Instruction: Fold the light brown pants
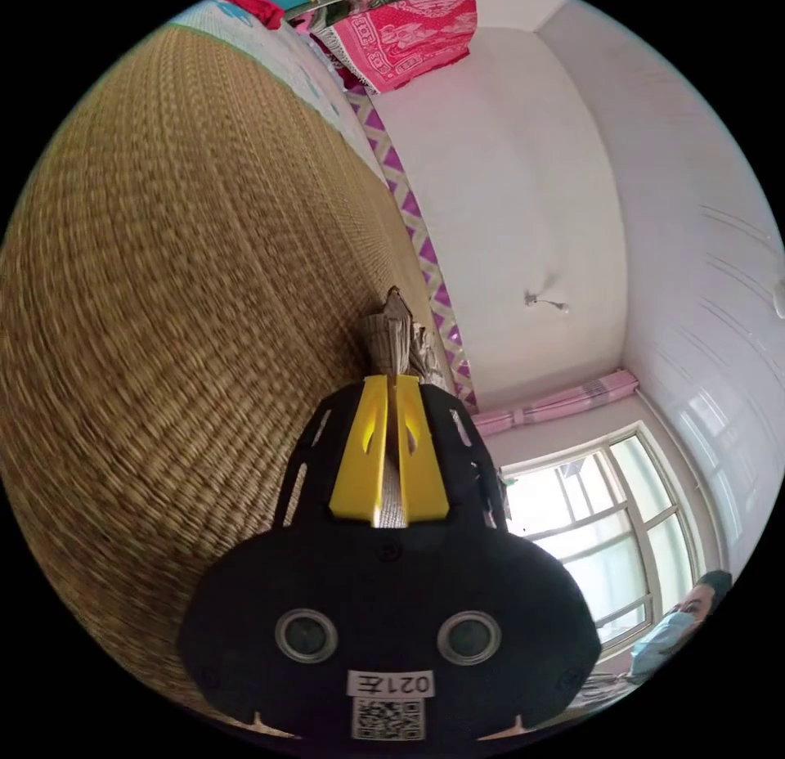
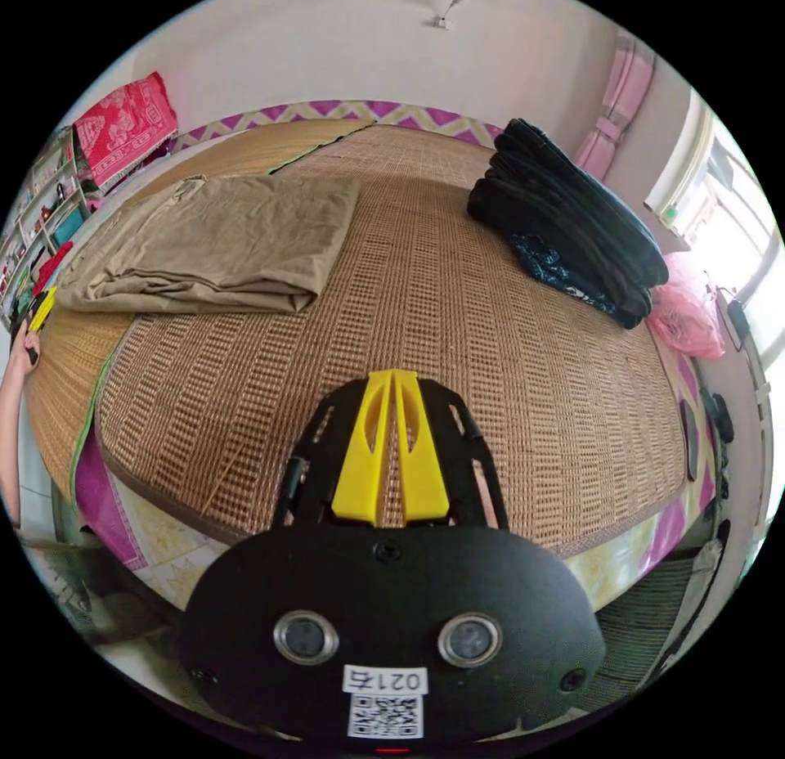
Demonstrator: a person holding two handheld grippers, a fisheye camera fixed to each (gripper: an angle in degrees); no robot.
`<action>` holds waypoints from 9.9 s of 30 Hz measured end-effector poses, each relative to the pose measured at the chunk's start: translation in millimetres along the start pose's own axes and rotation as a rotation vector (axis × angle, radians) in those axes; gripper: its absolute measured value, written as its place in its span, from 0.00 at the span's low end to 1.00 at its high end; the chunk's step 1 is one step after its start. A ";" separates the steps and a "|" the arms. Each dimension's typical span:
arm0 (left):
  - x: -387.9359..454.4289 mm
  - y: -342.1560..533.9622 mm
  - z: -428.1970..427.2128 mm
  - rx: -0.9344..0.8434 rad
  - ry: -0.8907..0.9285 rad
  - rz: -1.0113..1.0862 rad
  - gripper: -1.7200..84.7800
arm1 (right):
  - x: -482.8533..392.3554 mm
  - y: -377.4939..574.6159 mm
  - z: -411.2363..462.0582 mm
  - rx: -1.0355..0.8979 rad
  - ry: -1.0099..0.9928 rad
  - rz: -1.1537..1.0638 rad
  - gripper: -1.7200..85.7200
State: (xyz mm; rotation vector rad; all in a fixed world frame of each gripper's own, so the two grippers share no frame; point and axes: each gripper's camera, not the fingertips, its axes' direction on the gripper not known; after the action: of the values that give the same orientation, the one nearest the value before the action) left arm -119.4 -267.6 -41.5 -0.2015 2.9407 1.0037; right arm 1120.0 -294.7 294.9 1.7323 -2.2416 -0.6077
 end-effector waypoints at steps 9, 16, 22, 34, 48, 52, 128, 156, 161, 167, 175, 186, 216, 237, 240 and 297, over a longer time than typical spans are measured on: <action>-49.9 -22.9 -59.8 0.018 -0.036 -0.021 0.01 | -112.6 -37.4 -50.0 0.208 -0.021 -0.235 0.03; -88.8 -17.4 -90.5 0.028 0.132 0.013 0.01 | -304.1 -126.0 -75.9 0.268 -0.363 -0.652 0.08; -98.0 -9.3 -102.5 0.022 0.136 0.038 0.01 | -415.6 -167.9 -10.3 0.201 -0.349 -0.805 0.10; -107.4 6.4 -112.9 0.032 0.160 0.085 0.01 | -435.4 -147.7 56.9 0.148 -0.367 -0.821 0.10; -116.8 14.0 -95.7 0.031 0.143 0.046 0.01 | -234.5 -109.7 100.7 0.316 -0.518 -0.342 0.01; -113.7 14.3 -87.4 0.026 0.104 0.023 0.01 | -61.7 -80.6 104.4 0.371 -0.574 -0.055 0.01; 325.2 189.9 10.5 -0.488 0.027 1.235 0.01 | 50.0 170.5 91.1 0.352 -0.587 -0.582 0.01; 227.2 145.0 -98.9 -0.274 -0.054 0.991 0.01 | 69.6 182.6 171.5 -0.064 -0.172 -0.151 0.01; 225.8 80.4 38.0 -0.389 -0.213 0.846 0.01 | 60.7 122.3 179.6 -0.107 -0.089 -0.210 0.01; 152.2 23.4 150.7 -0.494 -0.361 0.536 0.01 | 38.5 48.4 194.3 -0.149 0.040 -0.285 0.01; 61.6 16.2 113.1 -0.522 -0.107 0.234 0.01 | 16.7 61.3 173.3 -0.074 0.110 -0.262 0.01; 208.8 44.4 196.0 -0.518 -0.093 0.702 0.01 | -21.2 18.2 100.1 0.081 -0.031 -0.330 0.01; 219.7 -42.4 131.1 -0.303 0.083 0.493 0.01 | -53.0 11.7 45.3 -0.012 -0.148 -0.353 0.04; 326.2 231.5 93.7 -0.516 -0.054 0.453 0.01 | -24.9 49.4 55.4 -0.112 0.022 -0.312 0.01; 335.4 242.1 82.8 -0.495 -0.039 0.438 0.01 | -21.2 75.4 47.4 -0.084 0.045 -0.288 0.01; 171.6 129.5 -164.4 -0.075 -0.077 -0.030 0.10 | 28.0 623.0 151.5 0.223 -0.958 0.981 0.08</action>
State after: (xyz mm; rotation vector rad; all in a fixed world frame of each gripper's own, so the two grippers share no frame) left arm -304.0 -286.0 155.6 -0.2029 2.8252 1.0927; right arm 510.5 -164.9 448.6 0.1074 -3.4097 -1.0515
